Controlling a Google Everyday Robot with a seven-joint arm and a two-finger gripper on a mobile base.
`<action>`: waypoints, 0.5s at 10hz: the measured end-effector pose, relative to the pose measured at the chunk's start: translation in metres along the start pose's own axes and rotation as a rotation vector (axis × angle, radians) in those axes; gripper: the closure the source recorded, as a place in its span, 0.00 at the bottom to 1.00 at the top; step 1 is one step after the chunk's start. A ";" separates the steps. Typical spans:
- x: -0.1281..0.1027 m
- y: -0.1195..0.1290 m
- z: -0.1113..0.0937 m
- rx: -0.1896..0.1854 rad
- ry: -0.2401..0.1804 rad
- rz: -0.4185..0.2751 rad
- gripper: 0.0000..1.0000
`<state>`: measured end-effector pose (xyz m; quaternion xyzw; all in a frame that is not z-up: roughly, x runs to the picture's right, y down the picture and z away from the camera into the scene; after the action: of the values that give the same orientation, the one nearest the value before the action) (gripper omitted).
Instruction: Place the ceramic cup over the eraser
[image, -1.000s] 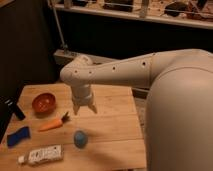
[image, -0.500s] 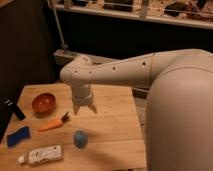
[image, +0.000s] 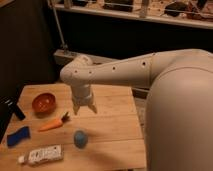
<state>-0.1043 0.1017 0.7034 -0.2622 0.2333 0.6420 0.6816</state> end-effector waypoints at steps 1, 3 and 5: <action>0.000 0.000 0.000 0.000 0.000 0.000 0.35; 0.003 0.000 0.000 0.002 -0.015 -0.009 0.35; 0.009 0.003 0.002 -0.016 -0.050 -0.025 0.35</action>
<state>-0.1072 0.1101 0.6990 -0.2542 0.2077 0.6415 0.6933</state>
